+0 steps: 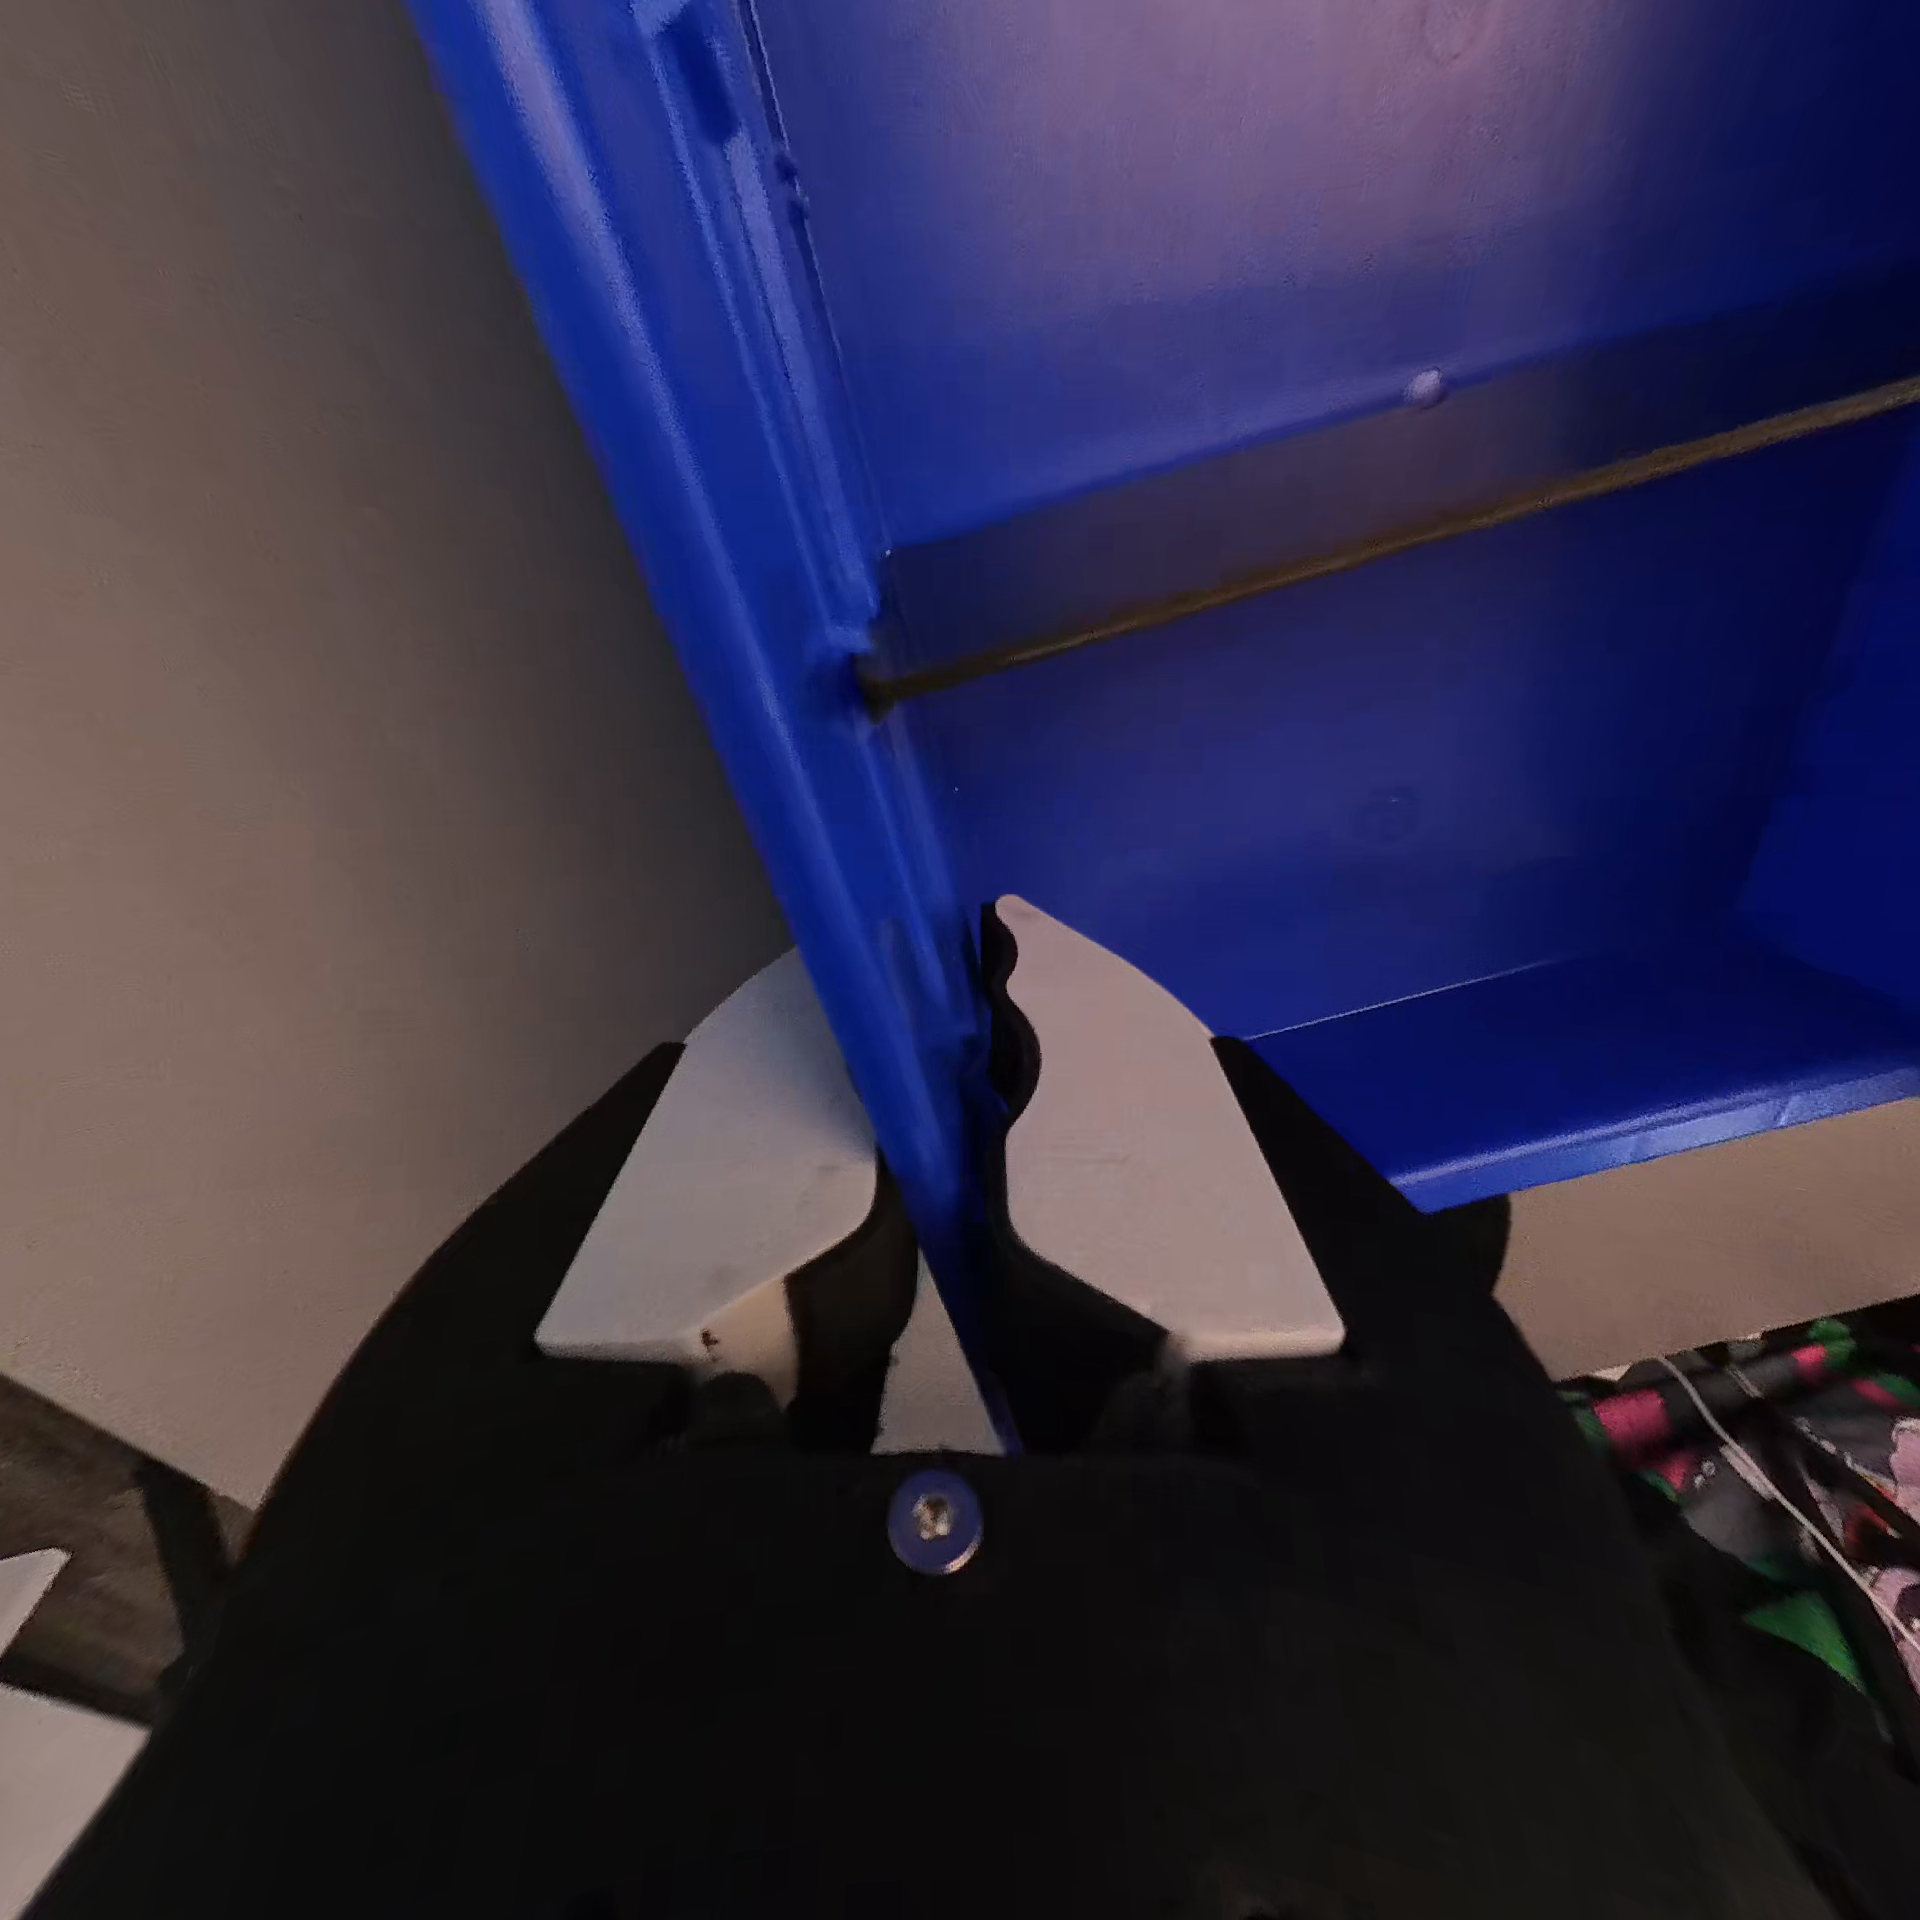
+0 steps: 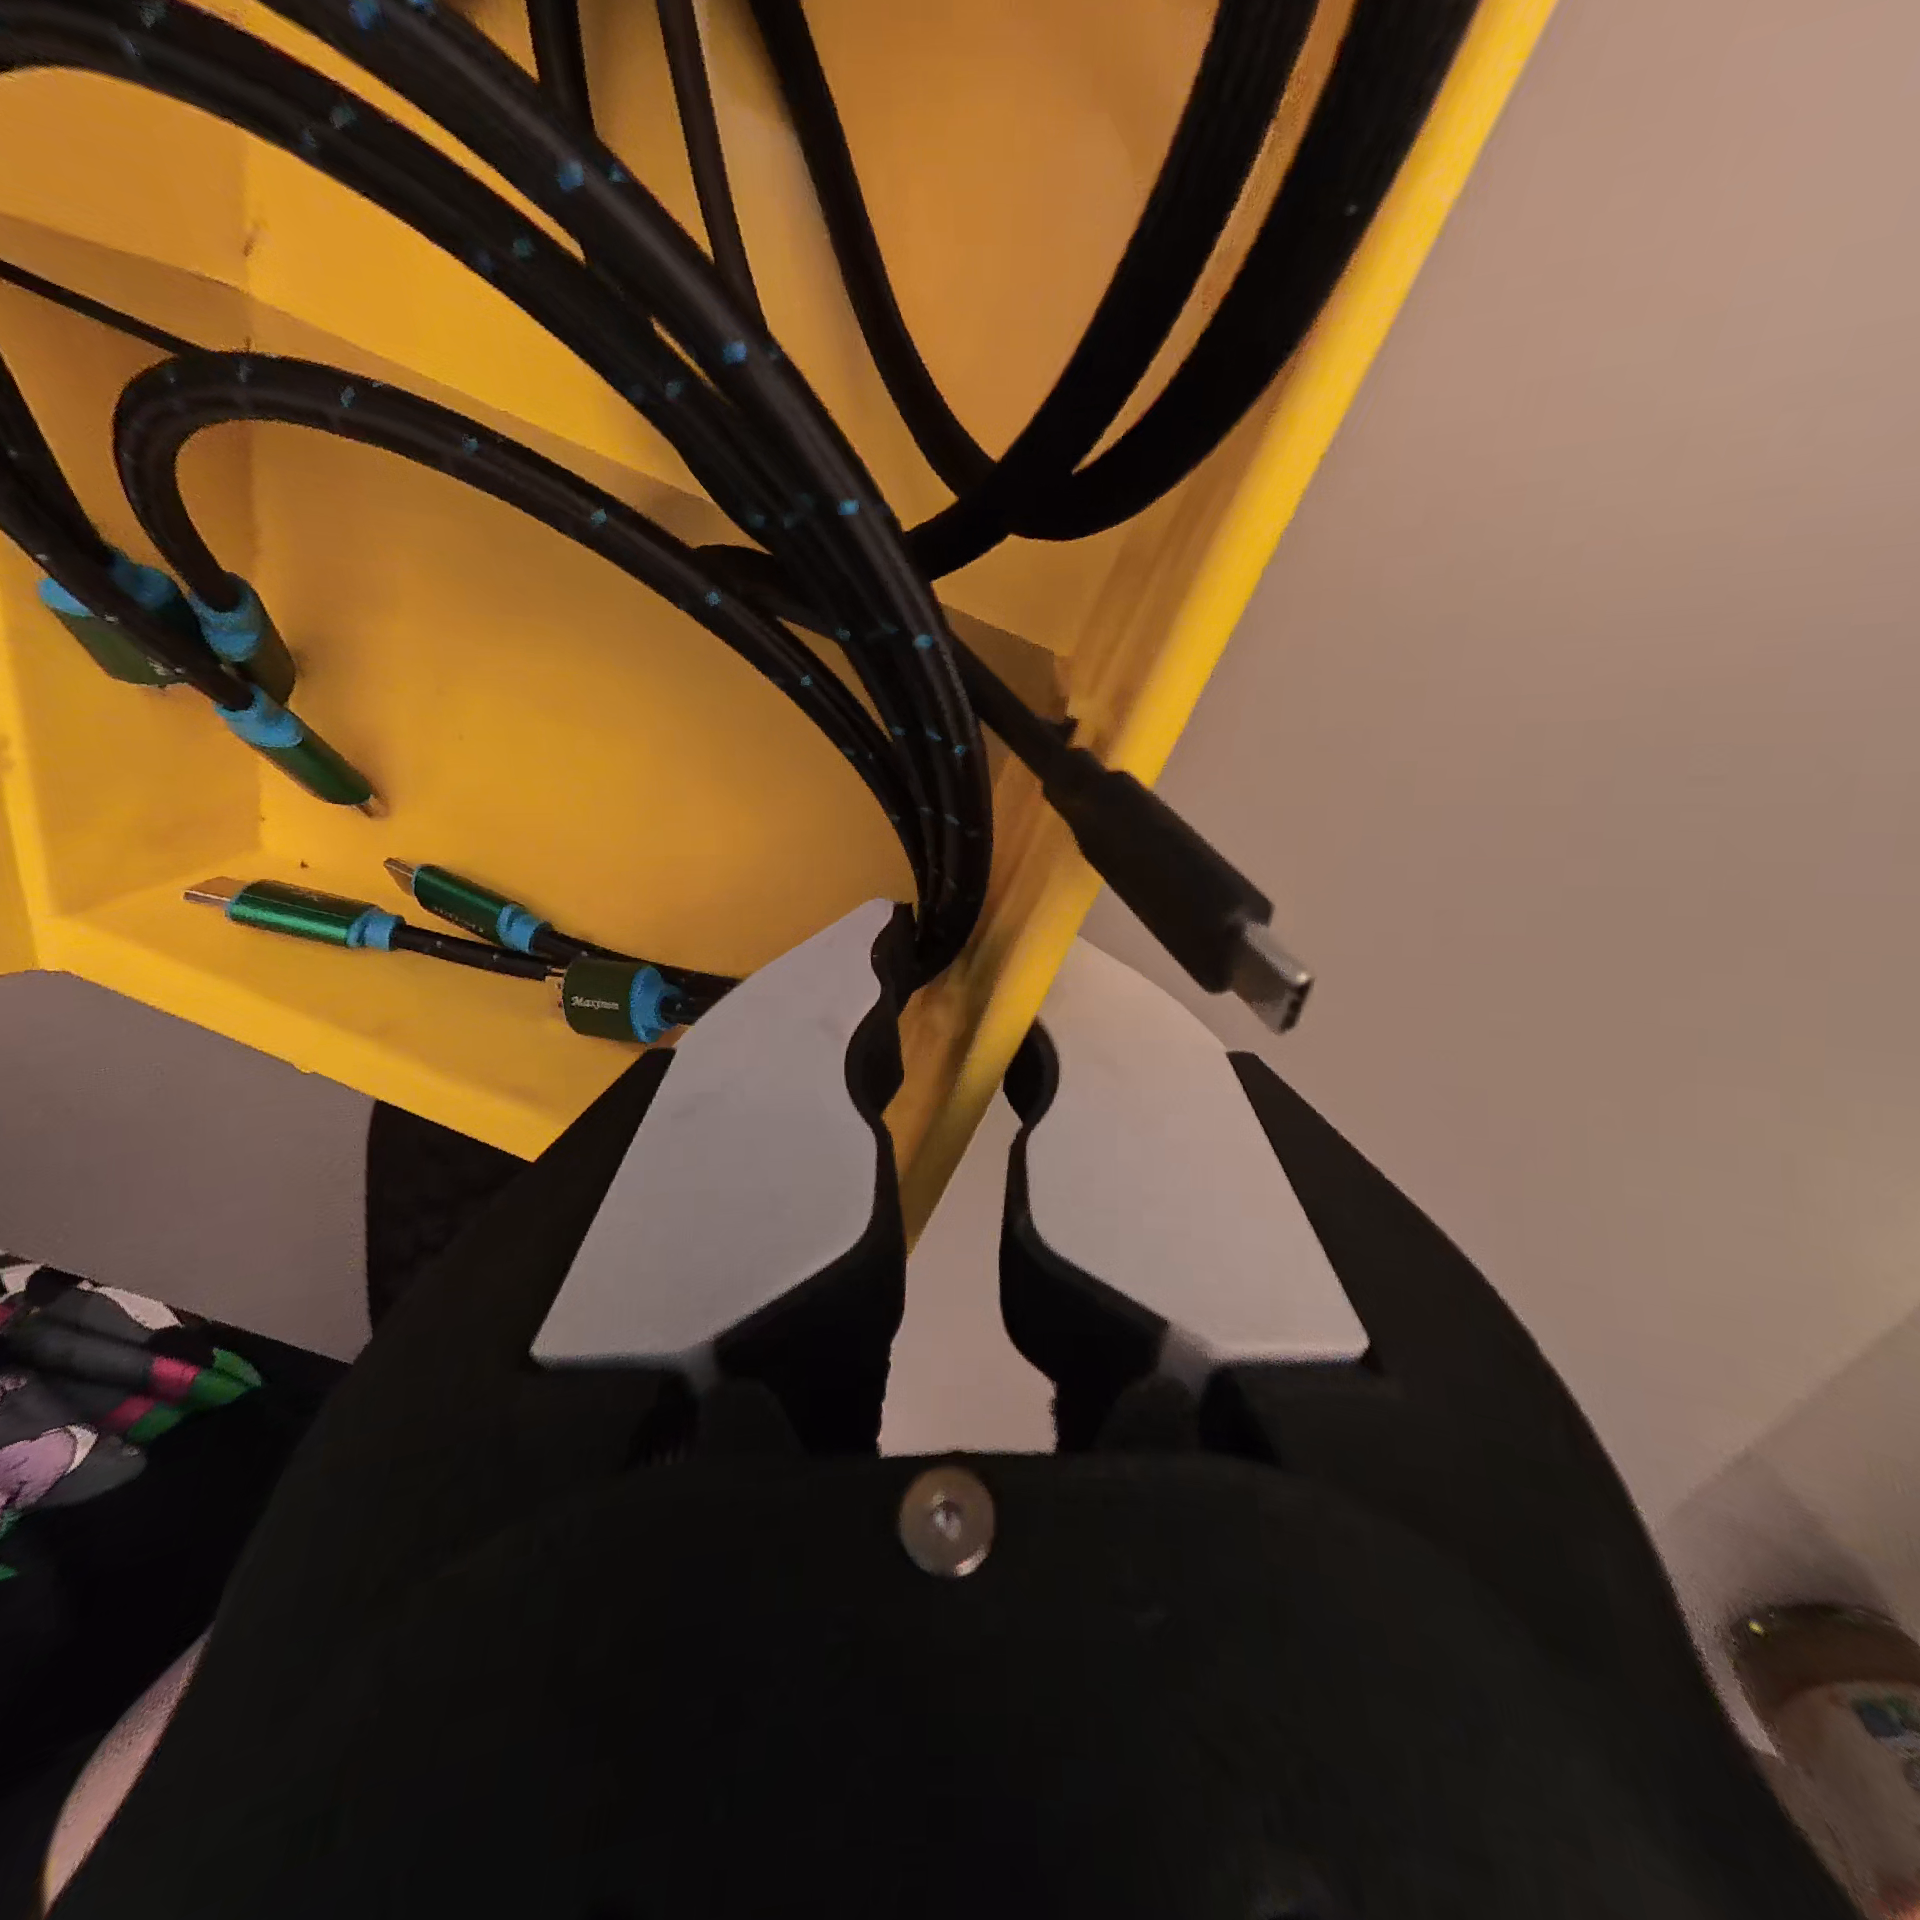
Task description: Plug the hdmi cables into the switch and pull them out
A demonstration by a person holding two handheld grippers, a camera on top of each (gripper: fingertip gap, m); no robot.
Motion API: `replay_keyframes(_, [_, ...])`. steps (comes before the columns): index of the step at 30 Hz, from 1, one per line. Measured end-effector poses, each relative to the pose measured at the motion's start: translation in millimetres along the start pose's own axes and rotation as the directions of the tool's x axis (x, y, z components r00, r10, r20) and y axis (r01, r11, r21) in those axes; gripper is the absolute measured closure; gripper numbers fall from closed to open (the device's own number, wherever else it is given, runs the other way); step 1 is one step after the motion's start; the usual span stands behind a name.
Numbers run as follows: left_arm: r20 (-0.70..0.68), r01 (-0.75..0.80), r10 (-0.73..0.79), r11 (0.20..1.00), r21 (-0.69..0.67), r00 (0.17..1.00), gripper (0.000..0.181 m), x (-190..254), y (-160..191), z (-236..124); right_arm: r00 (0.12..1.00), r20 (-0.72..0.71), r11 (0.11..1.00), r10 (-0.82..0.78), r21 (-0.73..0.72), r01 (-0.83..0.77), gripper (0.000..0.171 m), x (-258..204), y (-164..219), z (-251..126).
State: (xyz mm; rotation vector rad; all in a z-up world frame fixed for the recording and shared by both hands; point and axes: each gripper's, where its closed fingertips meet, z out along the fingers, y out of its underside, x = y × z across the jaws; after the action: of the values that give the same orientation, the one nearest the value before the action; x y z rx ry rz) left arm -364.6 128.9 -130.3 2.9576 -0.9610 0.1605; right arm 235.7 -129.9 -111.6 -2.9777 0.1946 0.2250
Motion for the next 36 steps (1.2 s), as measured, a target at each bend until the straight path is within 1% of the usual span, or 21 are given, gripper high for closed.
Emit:
replay_keyframes(2, [0.005, -0.028, 0.028, 0.999, -0.021, 1.0, 0.172, 11.0, -0.2, 1.0, 0.999, -0.021, 0.999, -0.038, -0.025, 0.037, 0.155, -8.7, -6.2, 2.4])
replay_keyframes(6, [0.022, 0.016, -0.014, 0.995, -0.101, 1.0, 0.17, 28.2, 4.0, 4.9, 0.996, -0.013, 0.996, -0.086, -0.041, 0.085, 0.154, -33.1, -22.4, 8.2])
replay_keyframes(8, [0.021, -0.007, 0.01, 0.99, -0.138, 1.0, 0.168, 37.1, 7.5, 7.5, 0.993, -0.025, 0.992, -0.116, -0.054, 0.114, 0.153, -42.7, -28.8, 10.6])
replay_keyframes(11, [0.0, -0.03, 0.031, 0.987, -0.161, 1.0, 0.167, 49.8, 9.7, 9.3, 0.987, -0.048, 0.986, -0.155, -0.064, 0.151, 0.151, -54.6, -38.3, 13.9])
replay_keyframes(15, [0.016, -0.054, 0.058, 0.983, -0.178, 0.998, 0.162, 53.0, 11.7, 7.0, 0.986, -0.02, 0.984, -0.167, -0.068, 0.165, 0.151, -71.6, -45.7, 16.6])
replay_keyframes(17, [0.011, -0.057, 0.059, 0.987, -0.148, 0.998, 0.161, 52.8, 11.4, -0.1, 0.988, -0.057, 0.987, -0.147, -0.081, 0.142, 0.148, -70.7, -46.7, 14.1])
replay_keyframes(19, [0.003, -0.044, 0.044, 0.996, -0.074, 0.999, 0.162, 54.1, 8.4, -14.4, 0.983, -0.117, 0.989, -0.144, -0.06, 0.137, 0.147, -69.3, -50.2, 5.6])
replay_keyframes(21, [0.01, -0.043, 0.043, 0.999, 0.013, 0.999, 0.167, 57.9, 6.5, -34.2, 0.972, -0.198, 0.991, -0.13, 0.01, 0.134, 0.145, -68.4, -58.7, -11.3])
replay_keyframes(22, [0.023, -0.057, 0.056, 0.997, 0.059, 0.998, 0.162, 61.3, 6.3, -45.1, 0.964, -0.235, 0.988, -0.12, 0.062, 0.138, 0.144, -70.3, -64.5, -22.8])
replay_keyframes(24, [0.098, -0.123, 0.109, 0.981, 0.153, 0.989, 0.159, 67.5, 2.0, -67.7, 0.948, -0.294, 0.962, -0.118, 0.201, 0.182, 0.14, -84.7, -80.5, -50.7])
replay_keyframes(25, [0.131, -0.162, 0.136, 0.963, 0.216, 0.982, 0.161, 74.4, -4.0, -79.9, 0.932, -0.338, 0.935, -0.131, 0.271, 0.23, 0.138, -94.8, -89.5, -67.1])
replay_keyframes(26, [0.159, -0.199, 0.158, 0.938, 0.283, 0.974, 0.161, 83.4, -11.4, -92.4, 0.907, -0.396, 0.888, -0.139, 0.356, 0.291, 0.135, -107.1, -101.4, -85.7])
replay_keyframes(27, [0.199, -0.231, 0.168, 0.908, 0.35, 0.965, 0.16, 91.3, -19.9, -105.9, 0.89, -0.426, 0.819, -0.164, 0.443, 0.364, 0.133, -127.5, -113.1, -102.9])
replay_keyframes(28, [0.252, -0.26, 0.164, 0.872, 0.416, 0.954, 0.156, 97.6, -29.2, -120.0, 0.874, -0.44, 0.723, -0.208, 0.533, 0.44, 0.131, -155.3, -124.9, -119.3])
replay_keyframes(29, [0.308, -0.288, 0.148, 0.828, 0.48, 0.94, 0.148, 103.2, -39.0, -134.7, 0.858, -0.445, 0.597, -0.257, 0.624, 0.503, 0.129, -188.3, -135.0, -135.1])
replay_keyframes(30, [0.36, -0.316, 0.124, 0.777, 0.545, 0.925, 0.143, 109.5, -49.4, -150.0, 0.845, -0.432, 0.465, -0.313, 0.706, 0.534, 0.127, -223.2, -139.4, -146.1])
replay_keyframes(31, [0.406, -0.345, 0.093, 0.714, 0.609, 0.909, 0.138, 116.4, -60.0, -165.6, 0.824, -0.41, 0.336, -0.391, 0.77, 0.542, 0.12, -258.5, -138.6, -150.4])
replay_keyframes(32, [0.445, -0.375, 0.06, 0.645, 0.666, 0.894, 0.134, 123.9, -69.3, -180.9, 0.795, -0.383, 0.227, -0.469, 0.818, 0.528, 0.112, -291.6, -134.9, -148.9])
replay_keyframes(33, [0.477, -0.404, 0.026, 0.575, 0.712, 0.878, 0.129, 131.4, -76.3, -194.9, 0.763, -0.353, 0.168, -0.541, 0.844, 0.509, 0.109, -320.7, -131.2, -141.2])
replay_keyframes(34, [0.507, -0.435, -0.006, 0.508, 0.744, 0.862, 0.129, 138.7, -80.9, -207.2, 0.738, -0.312, 0.179, -0.599, 0.846, 0.503, 0.109, -343.1, -128.5, -125.5])
replay_keyframes(36, [0.565, -0.496, -0.077, 0.394, 0.774, 0.821, 0.127, 150.8, -84.0, -228.5, 0.676, -0.199, 0.26, -0.709, 0.818, 0.513, 0.109, -381.5, -118.8, -85.6])
